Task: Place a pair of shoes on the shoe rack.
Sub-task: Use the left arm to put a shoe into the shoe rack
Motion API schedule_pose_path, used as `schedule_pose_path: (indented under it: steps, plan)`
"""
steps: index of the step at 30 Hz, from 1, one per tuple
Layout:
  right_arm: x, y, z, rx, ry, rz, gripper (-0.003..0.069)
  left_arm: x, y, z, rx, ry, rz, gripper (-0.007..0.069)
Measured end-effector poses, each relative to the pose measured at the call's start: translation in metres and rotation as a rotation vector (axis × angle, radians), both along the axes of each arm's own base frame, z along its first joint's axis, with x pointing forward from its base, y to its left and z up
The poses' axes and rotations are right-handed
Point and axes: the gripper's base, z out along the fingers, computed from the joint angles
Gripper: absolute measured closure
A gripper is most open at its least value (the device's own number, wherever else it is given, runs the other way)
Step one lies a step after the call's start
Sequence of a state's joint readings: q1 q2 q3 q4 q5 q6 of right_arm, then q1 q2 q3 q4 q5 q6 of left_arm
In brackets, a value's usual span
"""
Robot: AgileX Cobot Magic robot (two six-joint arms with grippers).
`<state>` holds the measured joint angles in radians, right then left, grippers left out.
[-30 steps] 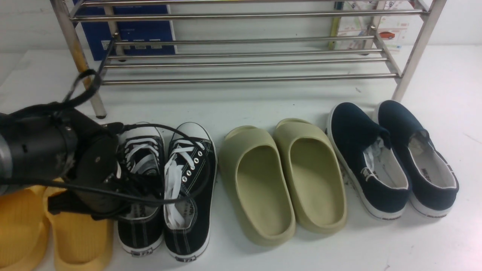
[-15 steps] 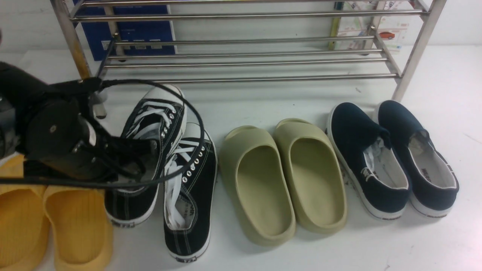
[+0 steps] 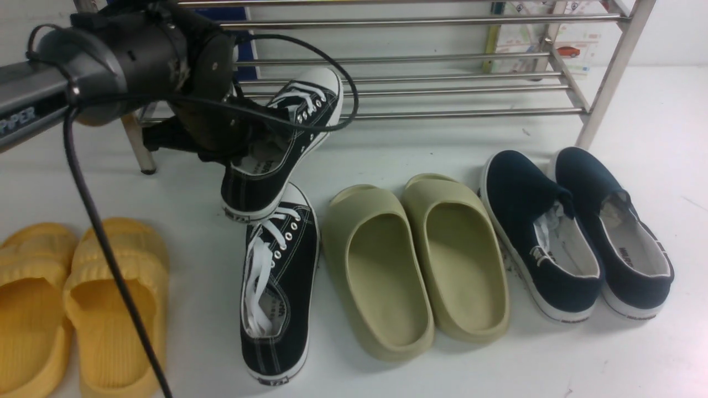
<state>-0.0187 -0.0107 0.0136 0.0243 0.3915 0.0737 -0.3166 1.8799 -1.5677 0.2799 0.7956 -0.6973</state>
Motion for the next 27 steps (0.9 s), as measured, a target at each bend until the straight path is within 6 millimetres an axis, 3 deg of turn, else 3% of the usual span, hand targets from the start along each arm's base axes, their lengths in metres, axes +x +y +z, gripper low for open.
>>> schedule_pose_path:
  steps: [8, 12, 27]
  plan:
    - [0.0, 0.0, 0.0, 0.0, 0.0, 0.0, 0.0419, 0.048, 0.022, -0.004, -0.076, -0.056, 0.068, 0.0638]
    - [0.0, 0.0, 0.0, 0.0, 0.0, 0.0, 0.0419, 0.068, 0.024, -0.013, -0.112, -0.061, 0.062, 0.0638]
    - [0.0, 0.0, 0.0, 0.0, 0.0, 0.0, 0.0419, 0.092, 0.024, -0.013, -0.124, -0.087, 0.066, 0.0638]
